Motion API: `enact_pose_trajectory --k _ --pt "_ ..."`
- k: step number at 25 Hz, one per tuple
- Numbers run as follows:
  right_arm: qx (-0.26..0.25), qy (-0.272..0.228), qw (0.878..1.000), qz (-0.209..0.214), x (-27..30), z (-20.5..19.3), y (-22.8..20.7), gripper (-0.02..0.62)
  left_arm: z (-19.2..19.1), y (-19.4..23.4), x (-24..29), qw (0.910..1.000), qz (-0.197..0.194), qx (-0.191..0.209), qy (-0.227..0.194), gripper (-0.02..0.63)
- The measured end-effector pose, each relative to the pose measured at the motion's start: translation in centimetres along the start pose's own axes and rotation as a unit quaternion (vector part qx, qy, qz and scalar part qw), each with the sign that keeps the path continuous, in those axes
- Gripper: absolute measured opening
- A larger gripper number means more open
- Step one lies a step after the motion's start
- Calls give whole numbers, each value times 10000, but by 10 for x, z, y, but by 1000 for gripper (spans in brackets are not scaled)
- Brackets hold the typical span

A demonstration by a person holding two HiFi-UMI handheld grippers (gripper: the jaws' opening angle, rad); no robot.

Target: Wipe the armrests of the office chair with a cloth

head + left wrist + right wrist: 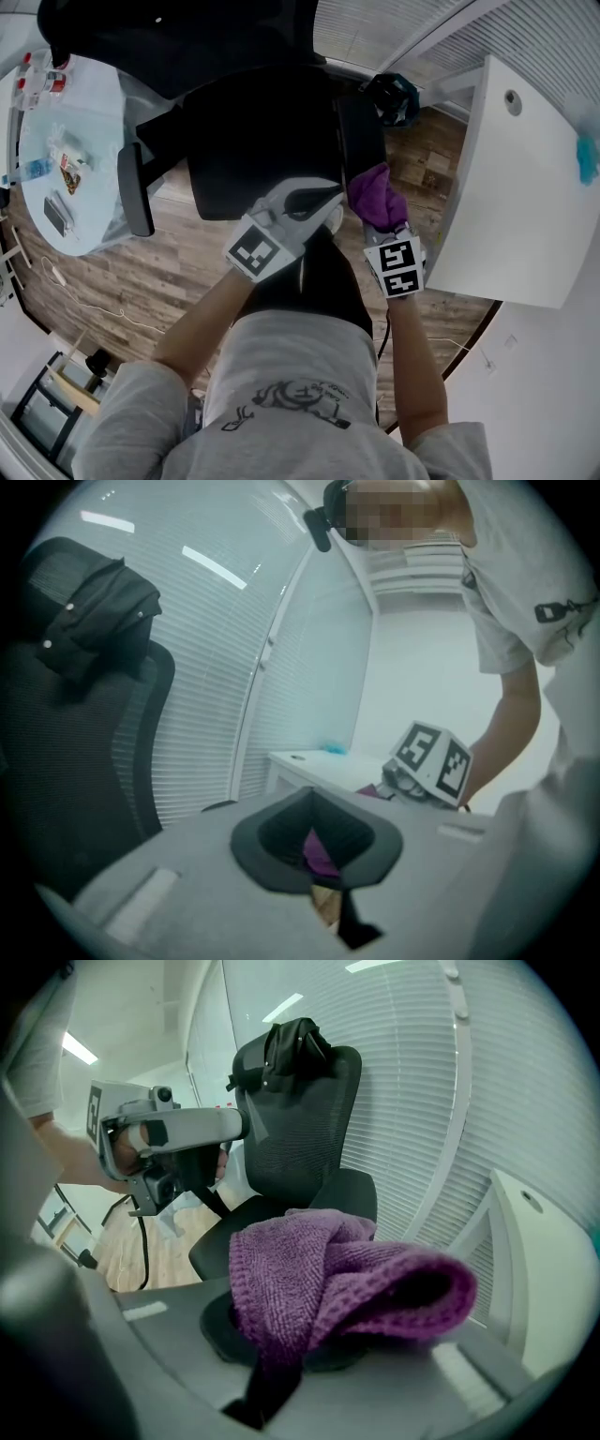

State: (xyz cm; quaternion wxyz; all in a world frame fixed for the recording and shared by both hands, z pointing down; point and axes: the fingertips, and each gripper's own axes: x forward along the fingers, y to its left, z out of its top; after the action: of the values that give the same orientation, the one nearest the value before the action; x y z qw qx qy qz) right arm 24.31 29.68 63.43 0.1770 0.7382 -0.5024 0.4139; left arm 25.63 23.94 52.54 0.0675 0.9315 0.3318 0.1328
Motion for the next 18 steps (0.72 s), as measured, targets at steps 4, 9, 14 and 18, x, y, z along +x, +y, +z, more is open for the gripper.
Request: enact_pose_trajectory --k 4,9,14,18 --pt "45 8 10000 9 -1 -1 1 34 0 3 1 10000 -7 -32 -12 2" --pt "126 20 9999 67 7 6 -4 34 -1 9 0 10000 3 -43 -2 2" --pt "169 -17 9998 46 19 20 -13 33 -2 19 -2 10000 28 -45 8 2" --pt "178 -61 9998 58 34 38 -22 34 -5 27 -6 9999 67 -87 20 2"
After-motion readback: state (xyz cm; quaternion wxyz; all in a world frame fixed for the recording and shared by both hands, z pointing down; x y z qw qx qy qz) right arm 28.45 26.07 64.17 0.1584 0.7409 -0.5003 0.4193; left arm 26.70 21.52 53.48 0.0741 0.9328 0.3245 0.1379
